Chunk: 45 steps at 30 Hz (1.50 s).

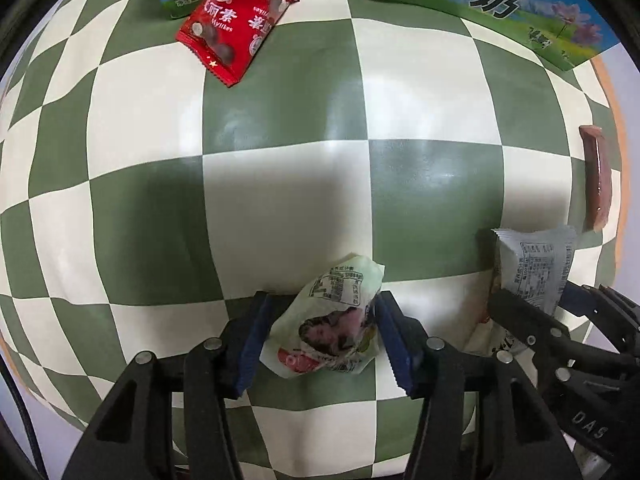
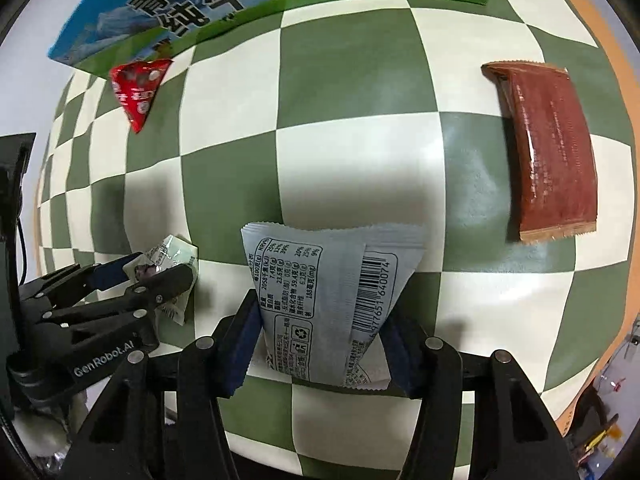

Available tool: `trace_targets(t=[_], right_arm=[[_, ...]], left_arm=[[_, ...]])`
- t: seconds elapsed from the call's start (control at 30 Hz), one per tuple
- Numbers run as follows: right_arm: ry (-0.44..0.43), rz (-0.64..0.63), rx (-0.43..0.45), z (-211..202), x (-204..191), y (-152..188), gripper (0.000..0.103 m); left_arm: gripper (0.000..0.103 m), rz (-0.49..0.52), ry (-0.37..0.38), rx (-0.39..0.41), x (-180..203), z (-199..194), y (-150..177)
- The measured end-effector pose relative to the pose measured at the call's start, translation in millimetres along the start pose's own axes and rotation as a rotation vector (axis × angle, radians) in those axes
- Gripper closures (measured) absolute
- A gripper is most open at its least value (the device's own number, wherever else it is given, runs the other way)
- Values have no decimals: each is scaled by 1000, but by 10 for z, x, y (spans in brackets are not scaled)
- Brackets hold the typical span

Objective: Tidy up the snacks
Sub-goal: 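Grasp the white candy packet with left tool while right tool grasps white bread bag, then carry both packets into the box and open both tools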

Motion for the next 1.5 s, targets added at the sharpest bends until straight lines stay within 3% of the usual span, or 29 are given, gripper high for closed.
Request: trace_targets(t=[0.2, 0.33, 0.47, 0.53, 0.67, 0.8, 0.9, 1.07, 1.27, 1.5], right_arm=[[21, -31, 34, -21, -99, -1, 51], [-16, -10, 63, -150, -120, 27, 55], [-51, -6, 110, -382, -120, 4, 55], [-57, -10, 130, -470, -110, -26, 55], [-70, 3, 145, -574, -60, -131, 55], [-83, 33, 146, -617, 93, -99, 55], [-93, 55, 135, -575, 161, -28, 55], [-89, 58, 121, -445, 133, 23, 55], [-82, 50, 120, -401, 92, 64, 55], [-97, 31, 187, -700, 61, 48, 55]], left_arm=[[57, 29, 6, 33, 141, -159, 83], [78, 45, 39, 71, 13, -450, -100], [79, 94, 33, 124, 132, -659, -217], [78, 96, 58, 83, 129, -592, -279], [52, 8, 124, -10, -88, -411, -341], [44, -39, 174, -102, -180, -194, -322], [42, -10, 139, -132, -112, -22, -314], [48, 7, 88, -30, 31, -39, -260], [49, 64, 50, 31, 239, -180, -233], [49, 97, 108, 145, 370, -856, -47]])
Point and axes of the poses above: each gripper's, at about its wrist camera, not at the fingertips, and z roughly the way its jaws point, x to its right, y to its underside, the point moved 1 cm from there along z, roughly the way its jaws point, and after that the axes turned 9 degrees about -z, right-handed, at the moved point
